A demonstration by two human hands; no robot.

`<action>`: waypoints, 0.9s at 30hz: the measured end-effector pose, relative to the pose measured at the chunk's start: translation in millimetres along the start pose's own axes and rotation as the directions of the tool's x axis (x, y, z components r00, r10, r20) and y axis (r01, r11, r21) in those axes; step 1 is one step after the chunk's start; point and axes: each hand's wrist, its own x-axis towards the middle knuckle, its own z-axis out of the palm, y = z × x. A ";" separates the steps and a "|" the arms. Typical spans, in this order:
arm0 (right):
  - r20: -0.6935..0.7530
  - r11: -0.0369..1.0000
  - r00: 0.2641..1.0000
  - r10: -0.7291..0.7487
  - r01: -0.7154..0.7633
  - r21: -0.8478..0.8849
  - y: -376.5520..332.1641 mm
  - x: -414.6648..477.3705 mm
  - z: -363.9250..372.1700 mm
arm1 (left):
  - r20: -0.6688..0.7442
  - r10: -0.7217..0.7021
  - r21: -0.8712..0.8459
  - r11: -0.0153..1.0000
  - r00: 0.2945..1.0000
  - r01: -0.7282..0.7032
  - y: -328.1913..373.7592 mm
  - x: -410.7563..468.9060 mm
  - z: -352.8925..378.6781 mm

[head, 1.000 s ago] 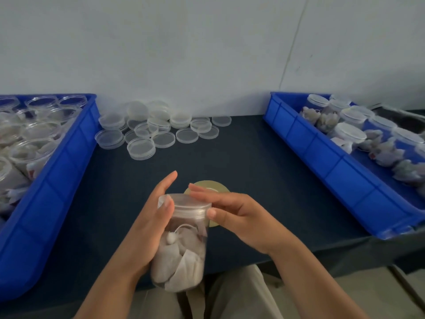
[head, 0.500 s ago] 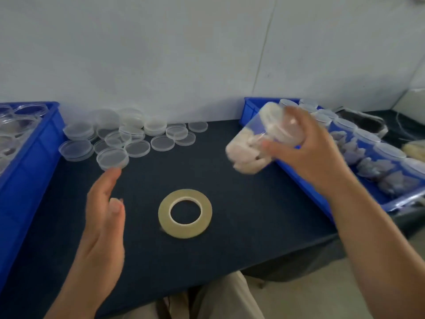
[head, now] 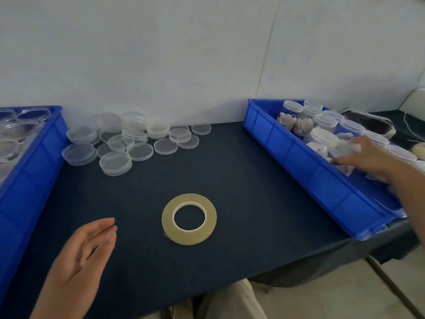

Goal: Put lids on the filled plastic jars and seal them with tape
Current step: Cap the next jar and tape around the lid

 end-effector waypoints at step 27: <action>-0.268 0.950 0.916 -0.299 0.311 0.004 -76.8 3.6 45.3 | 0.135 -0.007 0.291 0.956 0.991 -0.033 27.7 -23.0 -14.0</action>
